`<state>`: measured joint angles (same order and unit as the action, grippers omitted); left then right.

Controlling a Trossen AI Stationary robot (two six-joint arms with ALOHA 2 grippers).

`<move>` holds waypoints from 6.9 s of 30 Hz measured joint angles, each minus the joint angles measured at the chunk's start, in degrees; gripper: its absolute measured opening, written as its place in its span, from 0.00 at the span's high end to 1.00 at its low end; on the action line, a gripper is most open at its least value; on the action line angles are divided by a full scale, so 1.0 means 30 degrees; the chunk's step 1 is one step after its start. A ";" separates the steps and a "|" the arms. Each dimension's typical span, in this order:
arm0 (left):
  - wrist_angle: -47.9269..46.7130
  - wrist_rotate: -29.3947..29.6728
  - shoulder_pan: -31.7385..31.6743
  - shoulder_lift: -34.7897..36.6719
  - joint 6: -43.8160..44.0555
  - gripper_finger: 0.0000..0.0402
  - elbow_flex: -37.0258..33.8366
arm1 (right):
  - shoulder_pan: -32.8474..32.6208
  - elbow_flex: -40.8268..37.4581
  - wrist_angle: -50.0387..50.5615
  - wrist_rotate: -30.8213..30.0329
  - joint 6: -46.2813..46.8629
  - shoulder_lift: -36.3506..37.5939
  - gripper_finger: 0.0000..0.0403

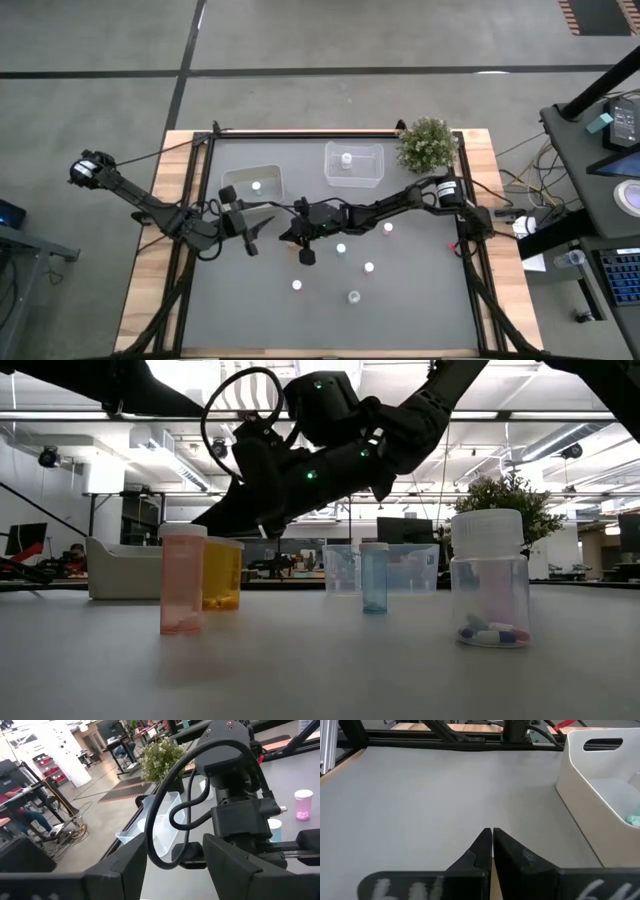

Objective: Pick and place medicine bottles into bin by pill shape (circle, oval)
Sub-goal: Put the big orange pill bottle into the transparent bin

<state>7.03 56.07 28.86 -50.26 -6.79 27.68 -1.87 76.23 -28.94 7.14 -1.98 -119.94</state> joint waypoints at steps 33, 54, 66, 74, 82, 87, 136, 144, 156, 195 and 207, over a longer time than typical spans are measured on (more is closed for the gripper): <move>0.0182 0.0036 0.0000 -0.0160 0.0044 0.56 -0.0007 | 0.0044 0.0357 0.1426 0.0036 0.0064 0.1231 0.98; 0.0182 -0.0021 -0.0007 -0.0269 0.0029 0.56 -0.0015 | -0.0299 0.0307 0.5904 -0.0888 -0.0194 0.2788 0.98; 0.0219 -0.0015 -0.0007 -0.0357 0.0022 0.56 -0.0015 | -0.0379 0.0372 0.5389 -0.0867 -0.0071 0.1581 0.98; 0.0233 -0.0022 -0.0007 -0.0379 0.0050 0.56 -0.0015 | -0.0372 0.0342 0.5505 -0.0867 0.0294 0.1545 0.98; 0.0226 -0.0022 -0.0007 -0.0379 0.0102 0.56 -0.0015 | -0.0372 0.0437 0.5631 -0.0889 -0.0407 0.1709 0.98; 0.0197 -0.0022 0.0000 -0.0379 0.0139 0.56 -0.0015 | -0.0372 0.0434 0.5599 -0.0904 -0.0740 0.2217 0.98; 0.6879 -0.9216 -0.4503 -1.1650 0.7155 1.00 -0.0440 | -0.0364 -0.6637 0.4460 -0.2933 -0.1688 0.9635 0.98; 0.6905 -0.9198 -0.4483 -1.1192 0.6251 1.00 -0.0502 | -0.0364 -0.6674 0.4413 -0.2972 -0.1695 0.9646 0.98; 0.5992 -0.9194 -0.3857 -0.8270 0.5537 1.00 -0.0615 | -0.0397 -0.6666 0.3298 -0.3331 -0.0226 0.9007 0.98; 0.0007 -0.8109 -0.0896 -0.4838 0.9139 1.00 -0.2130 | -0.0073 -0.0925 -0.0728 -0.0444 0.1099 -0.0262 0.98; 0.0007 -0.8094 -0.0896 -0.4838 0.9151 1.00 -0.2186 | -0.0048 -0.1206 -0.1476 -0.0228 0.0725 -0.0545 0.98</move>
<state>7.05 31.79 26.17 -64.77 20.67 21.12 -2.01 72.61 -33.37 6.45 0.19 -121.57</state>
